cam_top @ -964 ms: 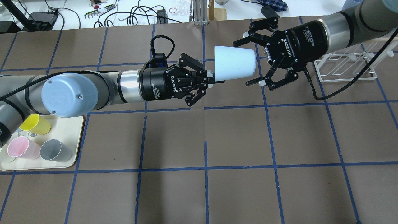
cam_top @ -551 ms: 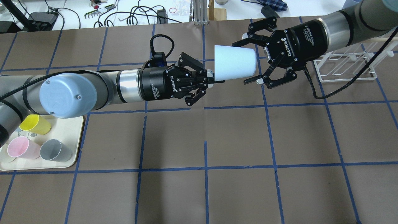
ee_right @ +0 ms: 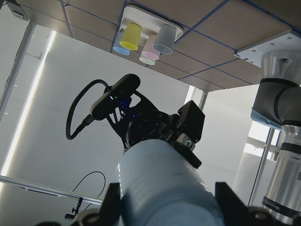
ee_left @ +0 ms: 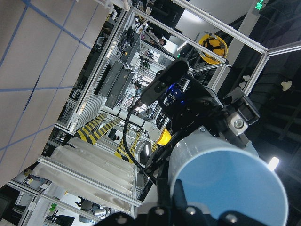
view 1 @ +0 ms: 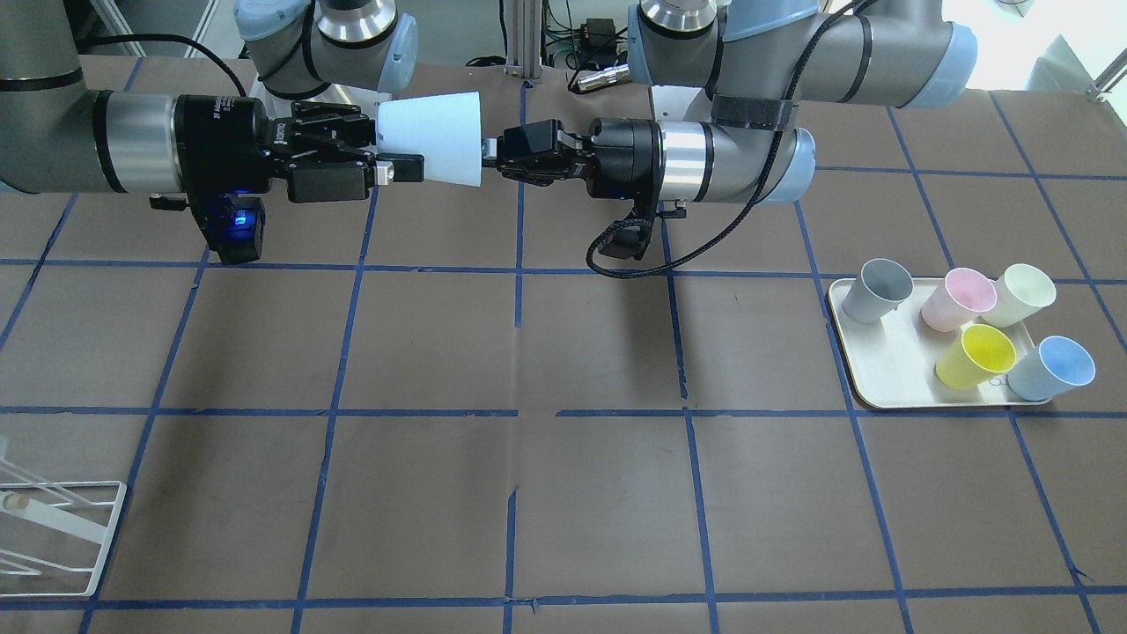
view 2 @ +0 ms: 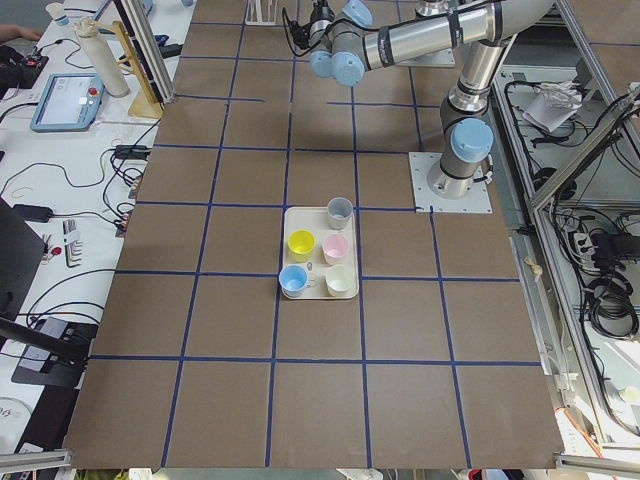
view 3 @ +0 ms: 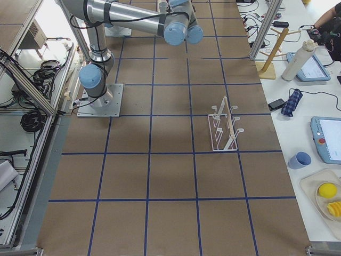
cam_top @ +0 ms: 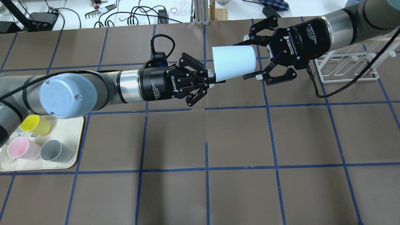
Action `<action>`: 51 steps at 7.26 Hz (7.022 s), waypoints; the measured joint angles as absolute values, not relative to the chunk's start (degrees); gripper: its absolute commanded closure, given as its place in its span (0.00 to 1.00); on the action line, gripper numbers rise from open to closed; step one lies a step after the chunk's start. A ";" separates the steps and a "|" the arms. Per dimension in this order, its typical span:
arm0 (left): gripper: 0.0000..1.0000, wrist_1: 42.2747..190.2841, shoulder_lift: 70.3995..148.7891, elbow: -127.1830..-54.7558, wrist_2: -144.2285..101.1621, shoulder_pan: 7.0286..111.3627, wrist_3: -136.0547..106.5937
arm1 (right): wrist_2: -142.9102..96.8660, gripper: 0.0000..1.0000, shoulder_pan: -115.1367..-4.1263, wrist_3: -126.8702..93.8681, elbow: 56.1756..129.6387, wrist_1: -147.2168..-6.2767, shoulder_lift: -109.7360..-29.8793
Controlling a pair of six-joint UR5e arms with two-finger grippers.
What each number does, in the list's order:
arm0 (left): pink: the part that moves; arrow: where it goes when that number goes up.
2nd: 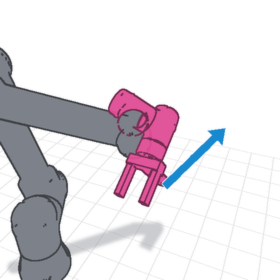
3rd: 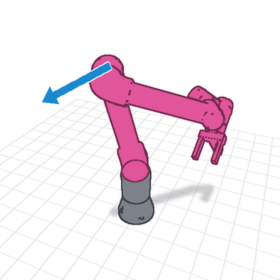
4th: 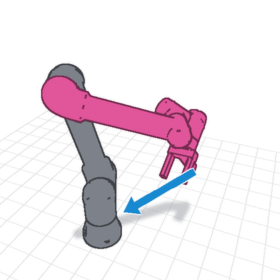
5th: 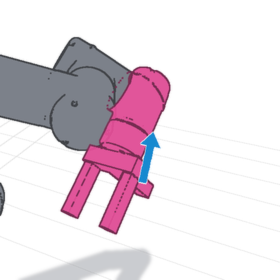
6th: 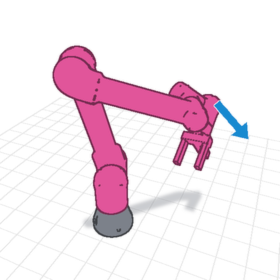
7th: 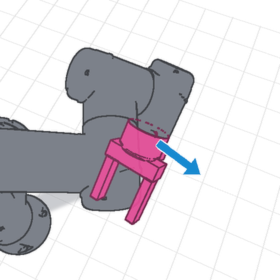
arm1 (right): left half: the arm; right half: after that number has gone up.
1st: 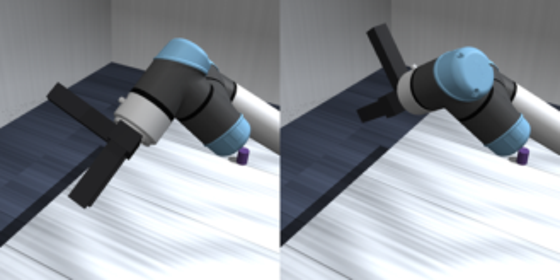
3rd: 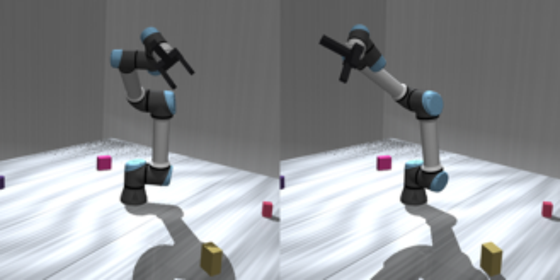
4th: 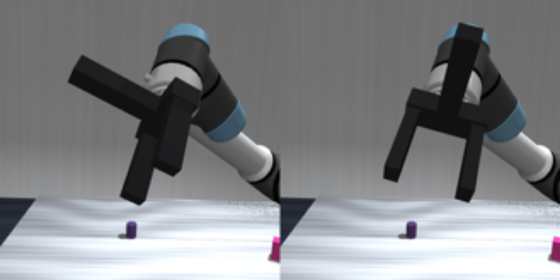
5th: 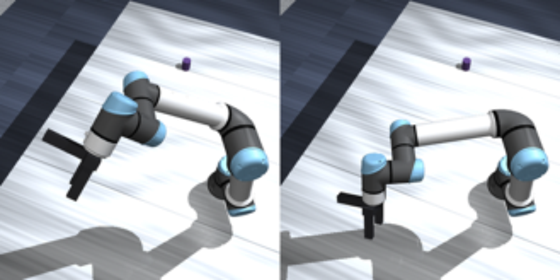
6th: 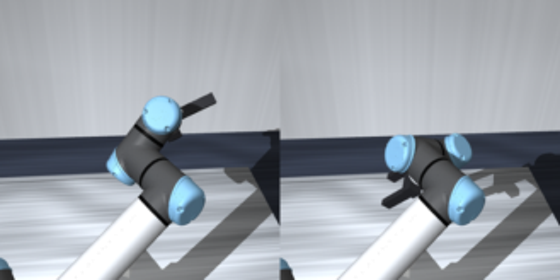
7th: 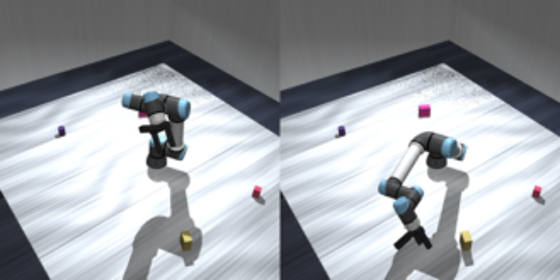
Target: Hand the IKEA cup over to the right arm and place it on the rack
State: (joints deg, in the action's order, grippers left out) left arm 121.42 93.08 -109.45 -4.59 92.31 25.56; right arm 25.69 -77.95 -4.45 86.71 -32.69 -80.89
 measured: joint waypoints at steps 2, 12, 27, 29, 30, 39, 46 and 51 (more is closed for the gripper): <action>0.17 121.45 93.20 -109.44 -4.42 92.30 25.32 | 25.44 0.68 -77.86 -4.54 85.97 -32.69 -80.80; 0.02 104.39 92.33 -102.24 40.45 81.67 11.36 | 48.24 1.00 -77.81 -11.29 85.07 -63.92 -82.54; 0.00 91.57 83.17 -97.50 91.18 87.41 5.00 | 94.99 0.96 -67.57 23.99 85.97 -115.88 -70.25; 0.00 91.31 83.08 -97.29 91.10 87.38 4.99 | 94.74 0.82 -66.97 25.27 86.01 -117.68 -68.90; 0.00 91.12 82.96 -97.43 91.09 87.37 4.96 | 94.27 0.78 -66.92 25.34 86.03 -118.07 -68.13; 0.00 91.04 82.49 -97.65 91.09 87.38 4.98 | 90.53 0.00 -67.82 25.56 85.41 -116.50 -68.29; 0.00 91.12 81.86 -97.81 91.03 87.14 4.94 | 90.86 0.00 -85.29 10.97 84.24 -94.16 -85.29; 0.00 91.03 81.83 -97.82 90.90 87.01 4.93 | 90.49 0.00 -91.50 1.42 84.19 -87.69 -89.27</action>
